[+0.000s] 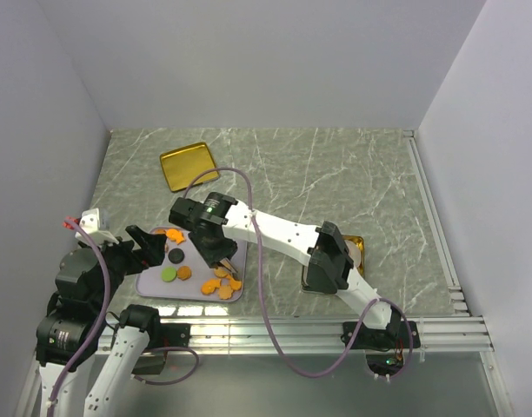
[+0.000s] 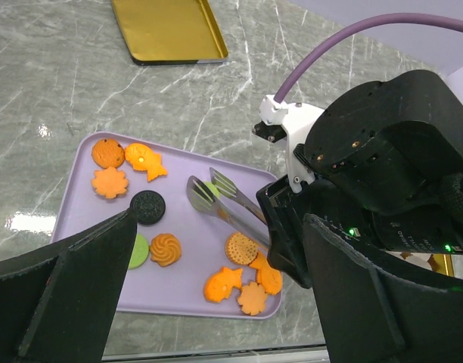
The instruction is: Pack the cookies
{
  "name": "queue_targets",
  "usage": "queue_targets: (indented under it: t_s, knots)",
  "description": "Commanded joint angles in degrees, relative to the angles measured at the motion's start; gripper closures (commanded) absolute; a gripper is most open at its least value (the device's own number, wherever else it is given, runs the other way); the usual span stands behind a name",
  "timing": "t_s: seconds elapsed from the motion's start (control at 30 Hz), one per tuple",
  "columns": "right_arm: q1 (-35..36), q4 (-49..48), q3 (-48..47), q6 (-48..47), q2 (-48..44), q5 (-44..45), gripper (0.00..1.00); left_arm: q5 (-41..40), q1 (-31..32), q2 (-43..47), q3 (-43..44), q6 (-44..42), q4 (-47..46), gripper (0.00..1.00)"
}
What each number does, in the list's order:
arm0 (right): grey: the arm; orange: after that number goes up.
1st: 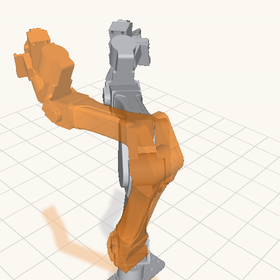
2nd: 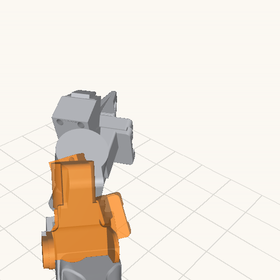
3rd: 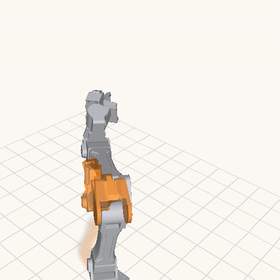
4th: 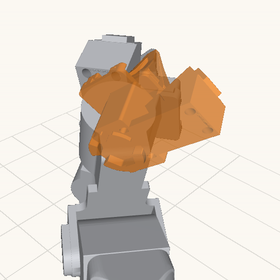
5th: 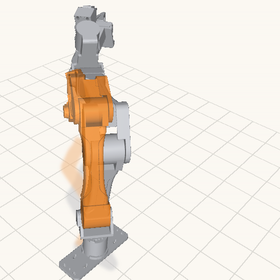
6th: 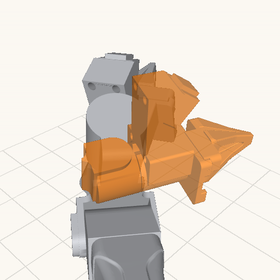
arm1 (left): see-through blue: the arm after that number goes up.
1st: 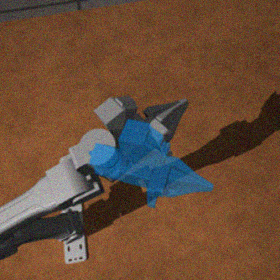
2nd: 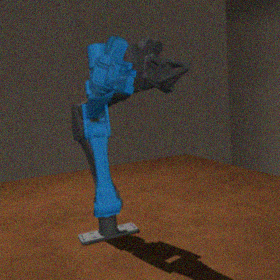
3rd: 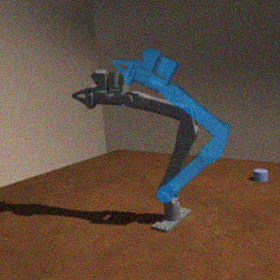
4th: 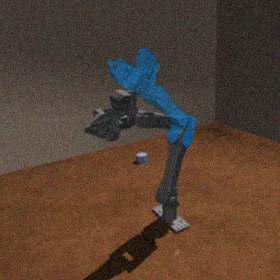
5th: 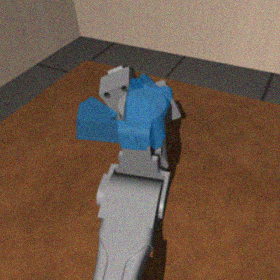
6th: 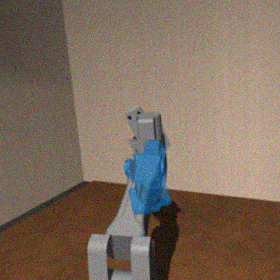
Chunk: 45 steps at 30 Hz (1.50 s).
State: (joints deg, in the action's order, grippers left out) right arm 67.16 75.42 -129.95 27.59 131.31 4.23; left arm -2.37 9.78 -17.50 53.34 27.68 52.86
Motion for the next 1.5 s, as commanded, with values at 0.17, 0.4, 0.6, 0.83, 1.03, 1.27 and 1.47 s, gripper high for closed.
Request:
queue_targets:
  t_s: [0.17,0.4,0.6,0.83,1.03,1.27,1.47]
  knots:
    - [0.08,2.63,-1.8,2.11,-6.14,3.5,0.53,0.17,-0.38,0.36,0.18,-0.7,-2.06,0.02]
    - [0.08,3.95,-1.1,3.69,-10.01,5.61,0.54,0.44,-0.29,0.36,0.01,-0.79,-2.15,0.02]
    - [-0.53,4.12,2.5,5.36,-15.28,7.37,0.54,0.26,0.41,0.27,0.01,-0.79,-2.15,0.02]
    - [-1.59,5.18,10.49,8.35,-24.77,11.24,0.55,0.17,0.77,0.09,0.18,-0.7,-1.88,0.02]
    - [-3.08,5.71,24.2,12.74,-37.6,14.31,0.55,0.52,1.2,-0.08,0.1,-0.88,-1.97,0.02]
    - [-6.15,7.02,39.57,19.06,-51.84,15.11,0.55,-0.44,4.63,-0.43,0.18,-0.61,-1.88,0.02]
    - [-7.74,7.29,51.0,24.25,-64.58,14.32,0.55,-0.35,6.65,-1.05,0.01,-0.7,-1.89,0.02]
